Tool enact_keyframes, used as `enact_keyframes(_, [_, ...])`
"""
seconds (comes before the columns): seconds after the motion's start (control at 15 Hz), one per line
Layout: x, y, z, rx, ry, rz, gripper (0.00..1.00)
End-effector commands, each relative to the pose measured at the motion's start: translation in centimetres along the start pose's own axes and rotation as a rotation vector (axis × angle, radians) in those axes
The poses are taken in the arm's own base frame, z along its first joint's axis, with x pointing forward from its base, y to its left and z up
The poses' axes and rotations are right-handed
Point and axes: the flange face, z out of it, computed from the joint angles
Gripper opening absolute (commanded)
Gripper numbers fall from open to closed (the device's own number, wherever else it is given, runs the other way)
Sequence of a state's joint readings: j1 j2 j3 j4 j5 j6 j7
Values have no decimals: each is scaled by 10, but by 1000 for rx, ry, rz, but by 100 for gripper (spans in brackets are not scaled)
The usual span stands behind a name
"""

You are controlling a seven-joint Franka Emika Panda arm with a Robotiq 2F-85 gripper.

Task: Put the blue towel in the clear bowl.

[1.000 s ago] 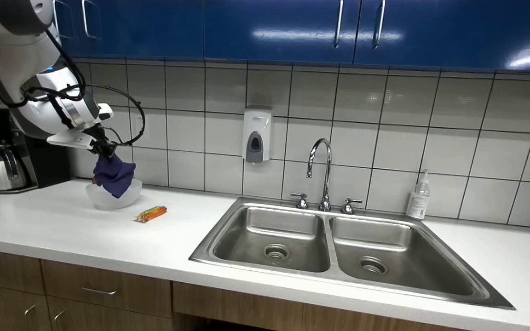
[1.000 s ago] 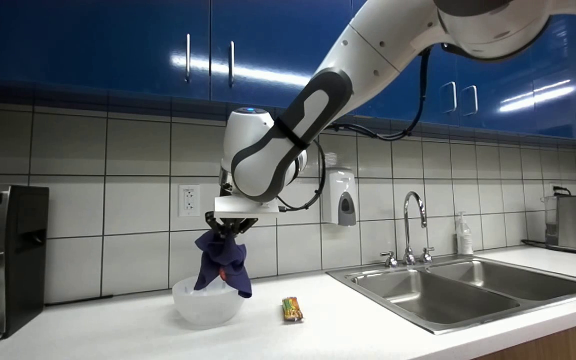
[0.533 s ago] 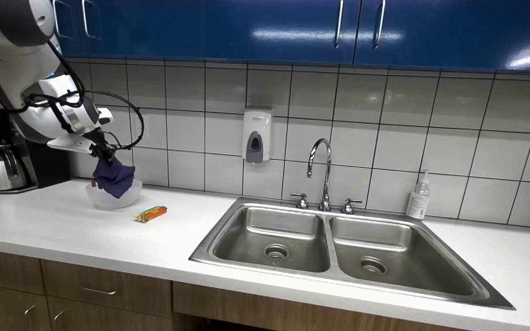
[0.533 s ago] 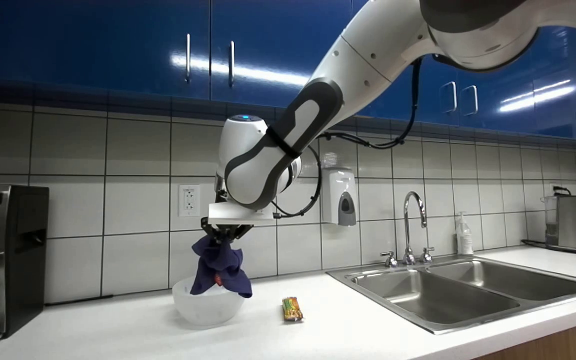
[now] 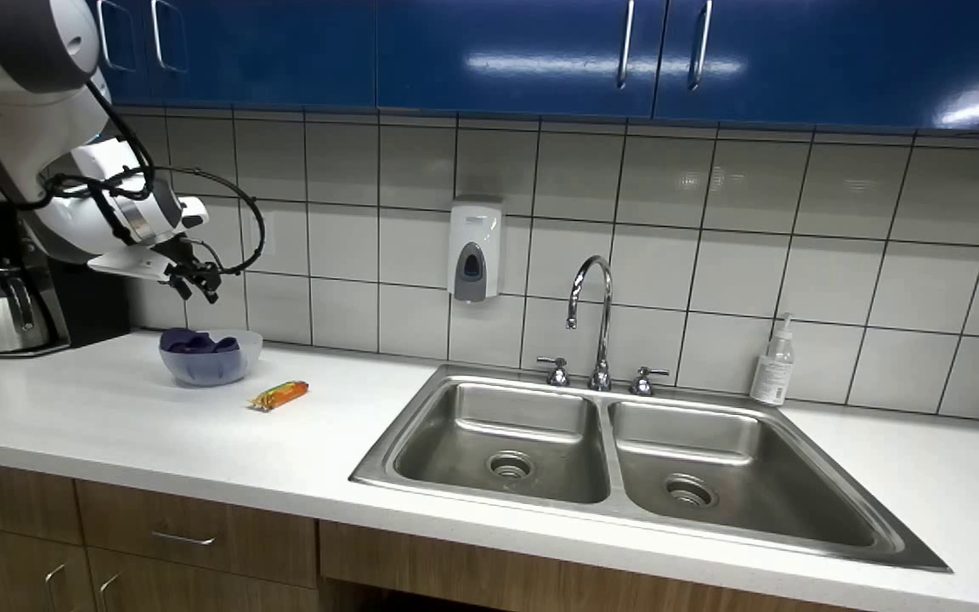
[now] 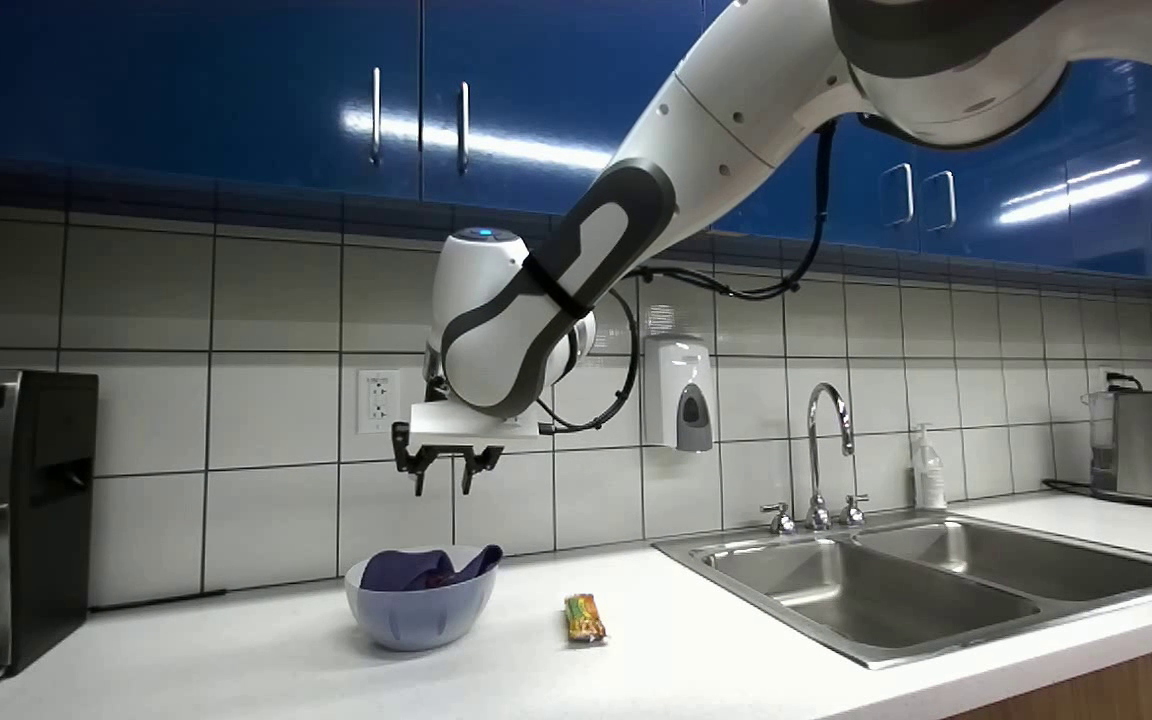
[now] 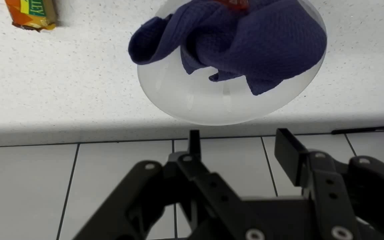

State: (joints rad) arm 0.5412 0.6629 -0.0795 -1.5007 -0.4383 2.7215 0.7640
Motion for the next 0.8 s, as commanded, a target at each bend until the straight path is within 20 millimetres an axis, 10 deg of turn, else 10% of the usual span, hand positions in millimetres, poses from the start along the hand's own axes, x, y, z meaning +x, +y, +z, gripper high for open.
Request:
enact_keyframes(0.0, [6, 0, -6, -5, 6, 6, 92])
enact_keyframes(0.73, [-30, 46, -37, -72, -116, -5, 100])
